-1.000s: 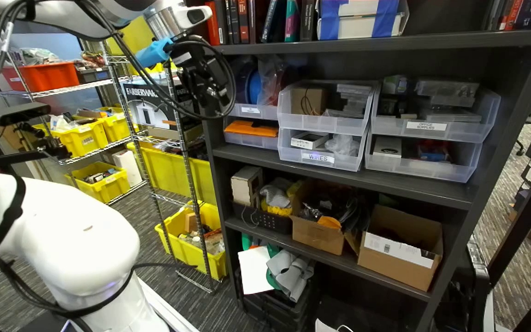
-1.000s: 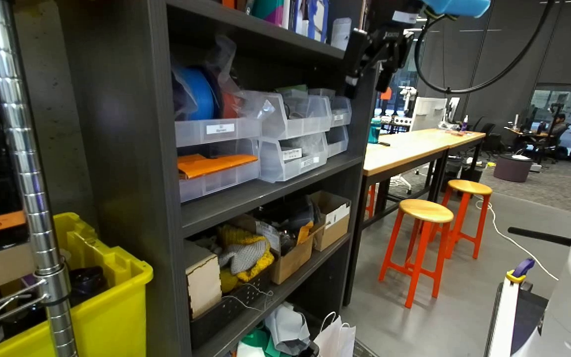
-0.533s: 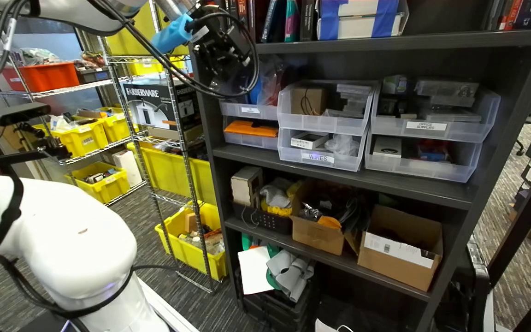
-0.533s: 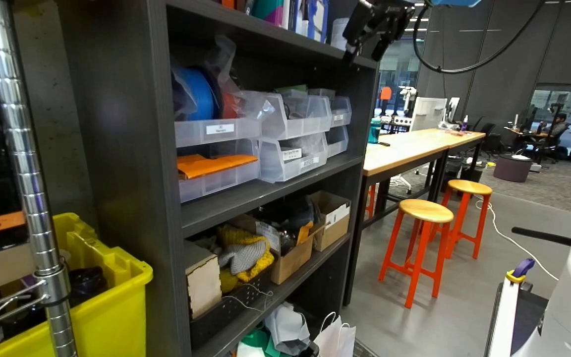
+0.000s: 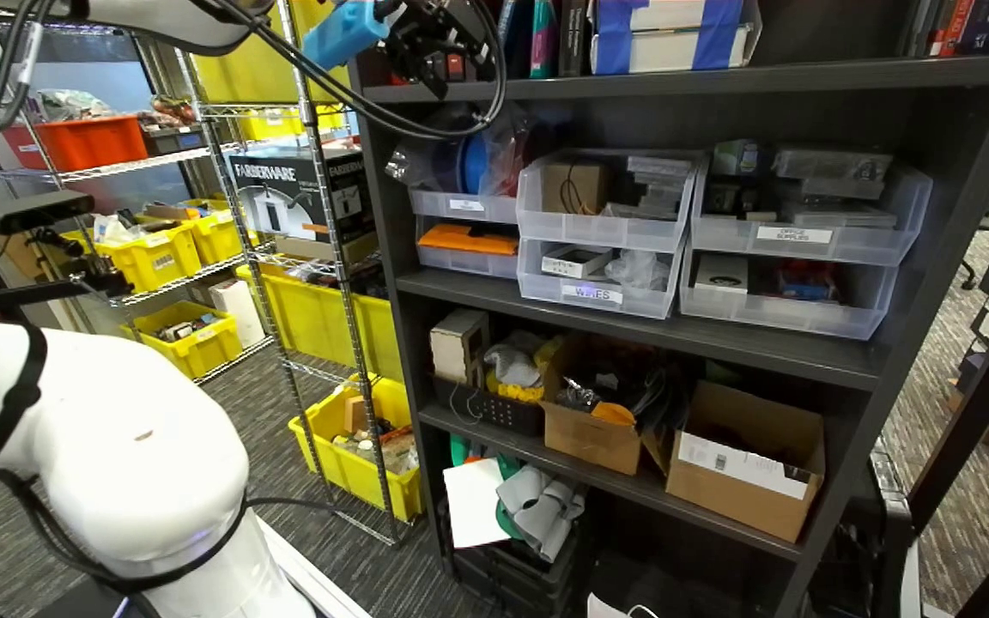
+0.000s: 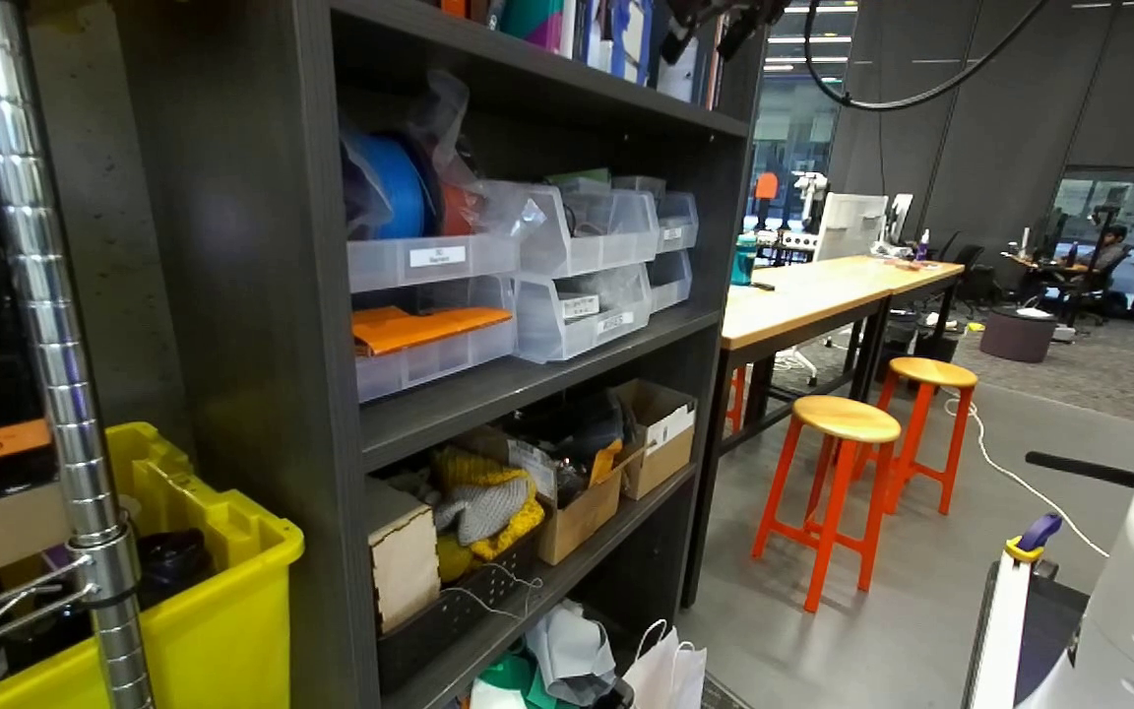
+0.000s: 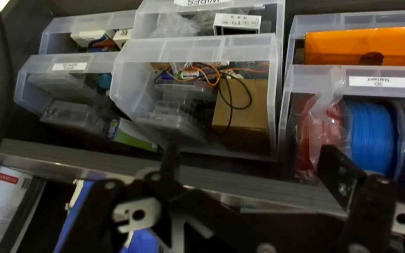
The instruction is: Move the green and purple book to the right side of the shelf.
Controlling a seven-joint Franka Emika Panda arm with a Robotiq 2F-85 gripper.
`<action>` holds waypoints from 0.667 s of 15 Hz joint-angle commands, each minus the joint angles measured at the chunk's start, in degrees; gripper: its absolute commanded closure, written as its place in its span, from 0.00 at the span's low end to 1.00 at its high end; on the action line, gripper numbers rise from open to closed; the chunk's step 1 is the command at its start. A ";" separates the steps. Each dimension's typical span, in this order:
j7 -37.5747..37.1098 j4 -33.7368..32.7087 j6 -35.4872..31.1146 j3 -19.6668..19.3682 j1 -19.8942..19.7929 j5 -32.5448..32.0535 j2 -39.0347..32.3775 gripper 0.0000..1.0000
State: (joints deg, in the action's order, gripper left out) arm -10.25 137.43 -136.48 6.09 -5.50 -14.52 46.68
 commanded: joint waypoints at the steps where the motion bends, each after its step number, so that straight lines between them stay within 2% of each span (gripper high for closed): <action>1: 2.01 -2.79 -4.63 -0.52 -1.71 -1.16 -2.95 0.00; 10: 2.68 -7.77 -15.36 -1.51 -4.44 -0.49 -10.54 0.00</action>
State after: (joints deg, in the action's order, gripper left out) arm -8.39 132.88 -149.07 4.84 -8.80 -14.52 39.54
